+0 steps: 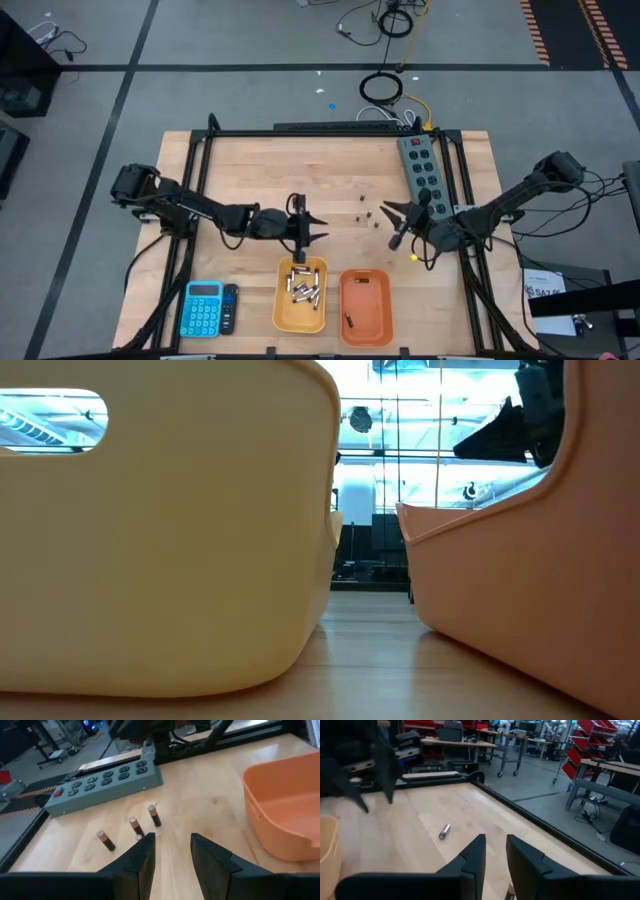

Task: Sort batteries
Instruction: Put the black battery into the orange bin

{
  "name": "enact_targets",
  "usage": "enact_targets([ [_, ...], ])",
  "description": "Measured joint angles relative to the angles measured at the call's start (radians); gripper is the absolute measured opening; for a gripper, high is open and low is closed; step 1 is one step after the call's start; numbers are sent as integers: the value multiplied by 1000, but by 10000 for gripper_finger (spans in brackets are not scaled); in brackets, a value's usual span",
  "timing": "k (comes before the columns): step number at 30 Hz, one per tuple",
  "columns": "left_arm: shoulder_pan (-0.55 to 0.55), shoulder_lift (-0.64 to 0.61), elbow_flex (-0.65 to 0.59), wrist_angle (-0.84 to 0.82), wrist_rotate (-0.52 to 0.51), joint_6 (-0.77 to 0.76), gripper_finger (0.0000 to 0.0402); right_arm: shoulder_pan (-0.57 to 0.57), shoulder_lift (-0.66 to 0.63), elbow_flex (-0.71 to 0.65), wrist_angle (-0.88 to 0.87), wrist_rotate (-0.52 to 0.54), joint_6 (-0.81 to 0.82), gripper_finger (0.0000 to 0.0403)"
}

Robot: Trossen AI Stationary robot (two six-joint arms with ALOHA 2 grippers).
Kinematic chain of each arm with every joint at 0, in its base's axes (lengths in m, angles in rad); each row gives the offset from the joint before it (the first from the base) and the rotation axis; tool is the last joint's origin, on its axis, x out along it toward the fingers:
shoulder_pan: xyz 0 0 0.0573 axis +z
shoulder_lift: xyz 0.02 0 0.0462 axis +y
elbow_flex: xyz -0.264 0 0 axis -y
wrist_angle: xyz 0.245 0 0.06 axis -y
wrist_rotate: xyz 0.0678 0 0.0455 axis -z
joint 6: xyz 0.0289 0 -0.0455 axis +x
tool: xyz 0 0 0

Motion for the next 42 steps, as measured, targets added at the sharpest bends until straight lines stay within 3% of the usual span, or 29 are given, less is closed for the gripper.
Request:
enact_targets([
  [10, 18, 7, 0, -2, -30, 45, 134, -9, 51, 0, 2, 96, -23, 52],
  [16, -20, 11, -61, 63, -33, 6, 134, 14, 114, 0, -96, 16, 169, 80],
  [22, -87, -5, -160, 133, -180, -34, 134, 93, 158, 0, -112, 66, 238, 111],
  [26, -122, -23, -179, 133, -229, -53, 134, 97, 180, 0, -272, 69, 386, 125],
  [30, -144, -86, -207, 128, -232, -59, 134, 94, 211, -1, -386, 26, 513, 132],
  [42, -165, -343, -398, 145, -319, -51, 134, 24, 291, -1, -315, -34, 515, 137],
])
